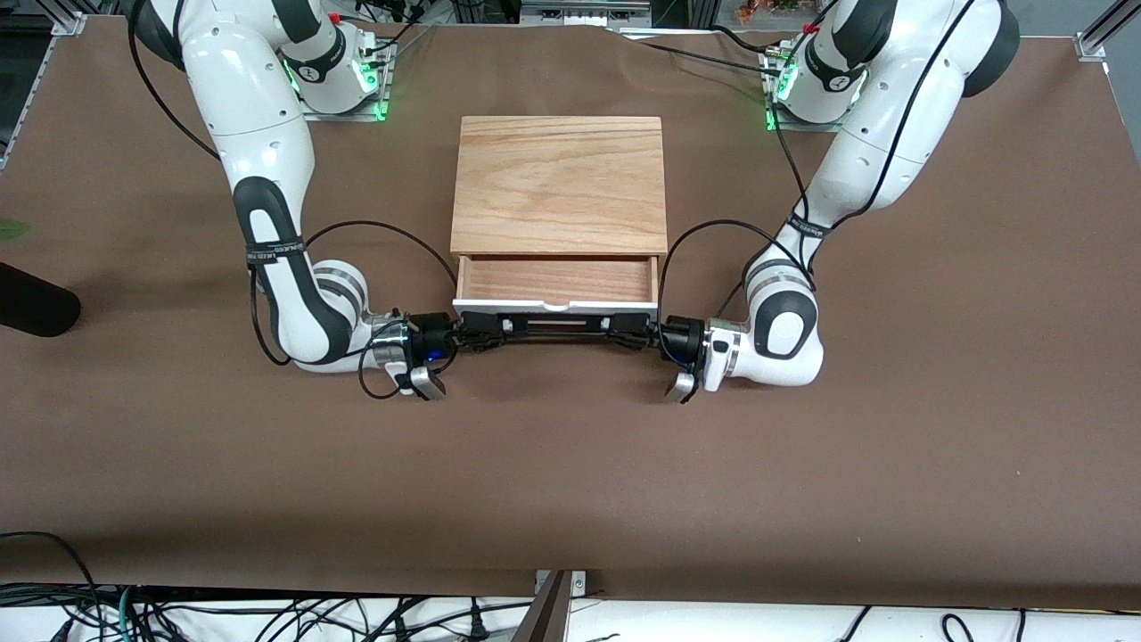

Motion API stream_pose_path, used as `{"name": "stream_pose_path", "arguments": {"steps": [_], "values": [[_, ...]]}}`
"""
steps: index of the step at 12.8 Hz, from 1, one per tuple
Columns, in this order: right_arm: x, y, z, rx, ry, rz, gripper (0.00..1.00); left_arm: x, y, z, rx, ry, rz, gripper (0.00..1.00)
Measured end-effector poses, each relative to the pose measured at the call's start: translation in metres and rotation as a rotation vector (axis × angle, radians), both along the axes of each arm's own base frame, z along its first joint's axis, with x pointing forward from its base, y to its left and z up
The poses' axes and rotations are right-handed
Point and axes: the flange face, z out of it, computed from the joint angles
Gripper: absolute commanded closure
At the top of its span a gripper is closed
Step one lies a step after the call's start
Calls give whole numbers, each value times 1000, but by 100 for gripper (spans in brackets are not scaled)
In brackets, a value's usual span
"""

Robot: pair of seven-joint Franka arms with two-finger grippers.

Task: Pull top drawer with both arms simultaneously
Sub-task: 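Pull the drawer handle outward with both grippers together, then open both grippers and release the black drawer handle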

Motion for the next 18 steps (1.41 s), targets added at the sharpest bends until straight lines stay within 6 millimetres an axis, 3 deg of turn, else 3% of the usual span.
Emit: {"name": "stream_pose_path", "arguments": {"steps": [8,9,10,11,12,13,14,16,18], "values": [[36,-5,5,-15,-20,-35,88,35,-5,5,21,-11,52,100],[39,-5,6,-18,-23,-39,88,38,-5,6,23,-16,58,65],[41,-4,6,-21,-26,-43,88,39,-4,6,26,-19,62,1],[42,-4,5,-26,-24,-46,87,40,-4,7,27,-21,65,0],[43,-5,4,-29,-19,-49,63,42,-4,8,27,-24,67,0],[43,-6,3,-31,-15,-52,9,43,-3,9,27,-28,69,0],[53,-15,5,-54,-16,-103,0,41,-4,9,19,-24,58,0],[75,-45,19,-59,-34,-164,0,37,-5,6,14,-14,47,0],[81,-53,23,-55,-39,-176,0,35,-8,5,11,-11,39,0]]}}
